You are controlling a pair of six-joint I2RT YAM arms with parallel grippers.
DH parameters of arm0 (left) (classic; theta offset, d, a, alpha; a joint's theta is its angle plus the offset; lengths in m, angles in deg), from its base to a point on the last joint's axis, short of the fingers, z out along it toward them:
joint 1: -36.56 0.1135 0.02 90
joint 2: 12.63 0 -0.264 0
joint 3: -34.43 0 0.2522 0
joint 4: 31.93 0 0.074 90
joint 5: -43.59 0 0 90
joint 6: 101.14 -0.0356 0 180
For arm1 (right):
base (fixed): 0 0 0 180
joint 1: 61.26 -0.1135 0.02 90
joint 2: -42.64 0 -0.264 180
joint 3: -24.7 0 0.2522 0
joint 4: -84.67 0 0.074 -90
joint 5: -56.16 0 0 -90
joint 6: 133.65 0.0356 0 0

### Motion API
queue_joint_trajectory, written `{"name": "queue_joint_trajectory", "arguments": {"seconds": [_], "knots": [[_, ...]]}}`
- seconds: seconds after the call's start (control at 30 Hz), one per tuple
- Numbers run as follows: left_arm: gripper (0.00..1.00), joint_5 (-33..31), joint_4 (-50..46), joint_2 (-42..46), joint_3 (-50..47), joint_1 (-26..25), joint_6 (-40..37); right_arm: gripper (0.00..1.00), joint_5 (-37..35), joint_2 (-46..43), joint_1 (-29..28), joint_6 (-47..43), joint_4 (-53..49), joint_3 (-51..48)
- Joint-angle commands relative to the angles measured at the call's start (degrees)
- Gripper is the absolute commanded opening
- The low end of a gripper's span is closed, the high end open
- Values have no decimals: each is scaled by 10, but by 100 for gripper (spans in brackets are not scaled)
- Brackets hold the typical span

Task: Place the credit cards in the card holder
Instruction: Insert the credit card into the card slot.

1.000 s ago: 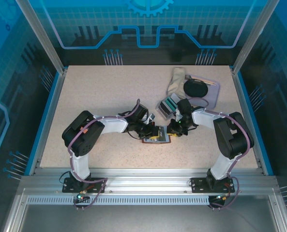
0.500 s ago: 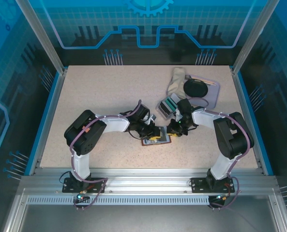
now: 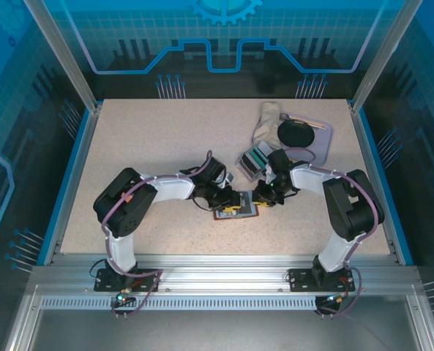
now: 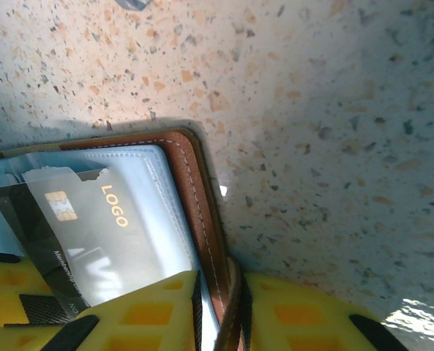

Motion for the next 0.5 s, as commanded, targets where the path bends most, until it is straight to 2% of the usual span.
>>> {"name": "queue_joint_trajectory", "arguments": {"seconds": [0.0,0.1,0.2,0.47], "knots": [[17,-15,-28,20,-1,-4,-13,21,-7,20,0,-4,2,-7],[9,-14,-25,15,2,-4,-15,21,-5,22,-1,-4,4,-6],[5,-10,-20,3,9,-4,-13,21,-3,24,-1,-3,5,-6],[5,-1,-15,-22,30,-13,-10,22,6,24,-1,4,17,-12]]}}
